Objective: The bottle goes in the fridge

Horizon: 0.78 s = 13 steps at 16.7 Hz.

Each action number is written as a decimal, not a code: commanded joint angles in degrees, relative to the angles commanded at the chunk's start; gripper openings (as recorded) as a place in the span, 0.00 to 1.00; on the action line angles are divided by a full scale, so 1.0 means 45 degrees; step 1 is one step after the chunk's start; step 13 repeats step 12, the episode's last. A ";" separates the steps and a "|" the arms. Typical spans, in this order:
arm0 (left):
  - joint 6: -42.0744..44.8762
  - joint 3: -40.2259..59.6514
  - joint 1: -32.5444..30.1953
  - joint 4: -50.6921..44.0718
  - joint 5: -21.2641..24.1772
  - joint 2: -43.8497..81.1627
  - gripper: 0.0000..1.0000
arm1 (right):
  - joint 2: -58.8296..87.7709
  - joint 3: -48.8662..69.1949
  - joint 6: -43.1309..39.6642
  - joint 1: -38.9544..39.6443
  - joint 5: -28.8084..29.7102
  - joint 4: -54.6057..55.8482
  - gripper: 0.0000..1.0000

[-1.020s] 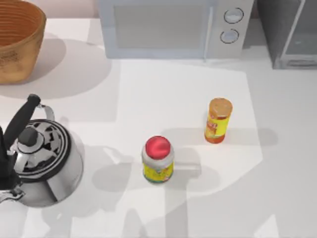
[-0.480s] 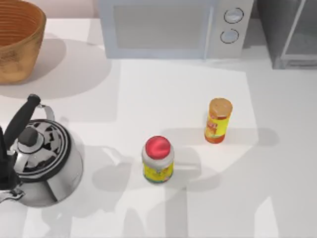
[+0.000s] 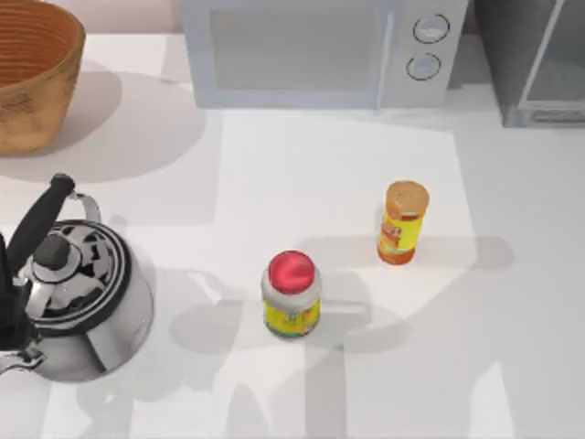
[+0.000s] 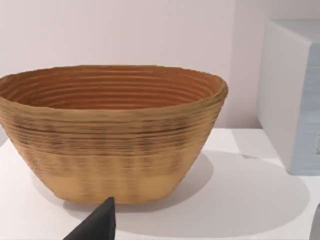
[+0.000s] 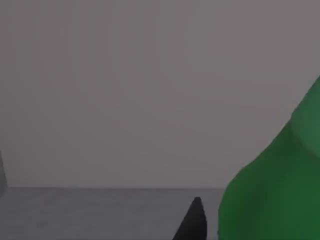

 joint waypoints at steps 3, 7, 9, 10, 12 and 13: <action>0.0000 0.0000 0.0000 0.0000 0.0000 0.0000 1.00 | 0.0000 0.0000 0.0000 0.0000 0.0000 0.0000 0.76; 0.0000 0.0000 0.0000 0.0000 0.0000 0.0000 1.00 | 0.0000 0.0000 0.0000 0.0000 0.0000 0.0000 1.00; 0.0000 0.0000 0.0000 0.0000 0.0000 0.0000 1.00 | 0.0000 0.0000 0.0000 0.0000 0.0000 0.0000 1.00; 0.0000 0.0000 0.0000 0.0000 0.0000 0.0000 1.00 | 0.0000 0.0000 0.0000 0.0000 0.0000 0.0000 1.00; 0.0000 0.0000 0.0000 0.0000 0.0000 0.0000 1.00 | 0.0000 0.0000 0.0000 0.0000 0.0000 0.0000 1.00; 0.0000 0.0000 0.0000 0.0000 0.0000 0.0000 1.00 | 0.0000 0.0000 0.0000 0.0000 0.0000 0.0000 1.00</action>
